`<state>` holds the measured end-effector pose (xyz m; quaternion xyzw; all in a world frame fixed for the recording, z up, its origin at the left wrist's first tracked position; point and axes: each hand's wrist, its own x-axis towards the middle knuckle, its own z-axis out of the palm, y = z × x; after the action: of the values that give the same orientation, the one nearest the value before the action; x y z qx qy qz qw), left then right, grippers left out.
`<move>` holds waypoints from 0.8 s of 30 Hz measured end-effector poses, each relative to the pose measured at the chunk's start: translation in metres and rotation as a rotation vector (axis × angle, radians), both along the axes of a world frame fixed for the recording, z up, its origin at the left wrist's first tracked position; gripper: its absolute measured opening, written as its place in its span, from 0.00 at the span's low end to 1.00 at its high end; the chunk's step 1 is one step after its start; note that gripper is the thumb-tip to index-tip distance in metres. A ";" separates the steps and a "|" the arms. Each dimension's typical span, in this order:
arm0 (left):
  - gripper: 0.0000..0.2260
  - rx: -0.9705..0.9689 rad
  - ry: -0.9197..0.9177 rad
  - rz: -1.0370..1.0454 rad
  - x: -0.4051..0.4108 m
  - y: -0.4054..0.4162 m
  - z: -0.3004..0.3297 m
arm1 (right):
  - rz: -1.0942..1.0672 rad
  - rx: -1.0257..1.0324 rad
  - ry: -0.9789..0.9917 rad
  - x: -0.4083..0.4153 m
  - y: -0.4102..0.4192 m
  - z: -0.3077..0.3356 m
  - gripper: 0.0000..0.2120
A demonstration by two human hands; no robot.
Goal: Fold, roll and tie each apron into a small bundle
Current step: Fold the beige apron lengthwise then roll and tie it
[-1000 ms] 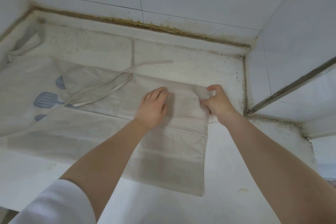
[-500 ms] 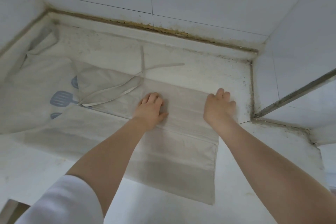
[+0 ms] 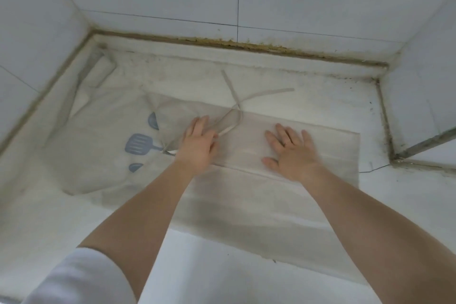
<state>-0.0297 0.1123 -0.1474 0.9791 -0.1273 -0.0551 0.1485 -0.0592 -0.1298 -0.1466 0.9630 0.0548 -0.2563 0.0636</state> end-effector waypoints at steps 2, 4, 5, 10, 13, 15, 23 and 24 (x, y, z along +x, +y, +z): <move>0.18 0.035 -0.128 -0.038 0.002 0.027 -0.001 | -0.044 -0.130 -0.035 0.009 0.004 0.010 0.31; 0.16 0.143 -0.193 -0.210 0.001 0.050 -0.002 | -0.045 -0.238 -0.084 0.014 0.011 0.019 0.30; 0.16 0.165 -0.171 -0.316 0.000 0.058 -0.003 | -0.026 -0.258 -0.124 0.014 0.019 0.023 0.30; 0.30 0.116 0.062 -0.407 -0.009 0.065 -0.015 | 0.245 0.150 -0.215 -0.012 0.077 0.038 0.16; 0.45 0.089 0.187 -0.392 -0.011 0.069 -0.024 | 0.437 0.174 -0.120 -0.037 0.103 0.035 0.22; 0.47 0.156 0.208 -0.391 -0.009 0.068 -0.027 | 0.420 0.160 -0.076 -0.046 0.108 0.030 0.30; 0.34 0.232 0.269 -0.239 -0.009 0.045 -0.019 | 0.254 0.070 -0.023 -0.065 0.106 0.029 0.39; 0.34 0.201 0.299 -0.234 -0.011 0.046 -0.018 | 0.250 0.062 -0.028 -0.066 0.109 0.032 0.35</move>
<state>-0.0403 0.1582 -0.1657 0.9485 -0.2105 -0.2290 0.0601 -0.1248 -0.0206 -0.1149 0.9536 0.1815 -0.2310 0.0661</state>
